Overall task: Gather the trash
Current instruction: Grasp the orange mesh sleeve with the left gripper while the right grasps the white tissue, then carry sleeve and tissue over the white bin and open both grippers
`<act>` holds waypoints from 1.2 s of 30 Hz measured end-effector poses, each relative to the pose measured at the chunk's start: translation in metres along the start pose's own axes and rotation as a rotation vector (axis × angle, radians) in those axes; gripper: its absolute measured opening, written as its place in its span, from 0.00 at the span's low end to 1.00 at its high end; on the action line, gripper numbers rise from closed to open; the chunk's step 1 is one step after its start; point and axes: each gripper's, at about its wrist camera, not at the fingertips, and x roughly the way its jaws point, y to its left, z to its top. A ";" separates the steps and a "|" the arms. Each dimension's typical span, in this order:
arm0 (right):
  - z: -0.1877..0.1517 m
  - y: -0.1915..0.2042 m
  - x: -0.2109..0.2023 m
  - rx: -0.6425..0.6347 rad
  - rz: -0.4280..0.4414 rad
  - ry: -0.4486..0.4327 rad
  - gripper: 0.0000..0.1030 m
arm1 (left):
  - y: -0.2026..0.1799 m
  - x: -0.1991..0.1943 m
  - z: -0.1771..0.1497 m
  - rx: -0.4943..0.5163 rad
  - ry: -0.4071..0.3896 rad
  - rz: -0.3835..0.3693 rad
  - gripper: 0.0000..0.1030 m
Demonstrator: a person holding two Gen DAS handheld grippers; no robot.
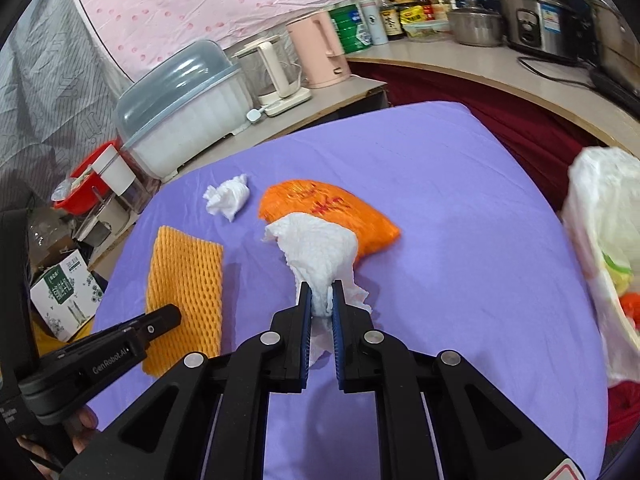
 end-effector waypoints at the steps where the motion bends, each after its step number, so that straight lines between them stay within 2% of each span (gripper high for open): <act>1: -0.006 -0.006 -0.005 0.008 -0.008 0.003 0.10 | -0.003 -0.001 -0.003 0.004 0.001 -0.002 0.10; 6: -0.029 -0.030 -0.027 0.047 -0.027 0.003 0.10 | -0.021 -0.005 -0.024 0.031 0.020 -0.013 0.10; 10: -0.034 -0.041 -0.044 0.064 -0.042 -0.019 0.10 | -0.033 -0.009 -0.034 0.057 0.021 -0.021 0.10; 25: -0.032 -0.080 -0.106 0.098 -0.072 -0.134 0.10 | -0.098 -0.036 -0.047 0.166 -0.024 -0.041 0.10; 36: -0.021 -0.132 -0.149 0.167 -0.118 -0.225 0.10 | -0.172 -0.047 -0.054 0.291 -0.046 -0.089 0.10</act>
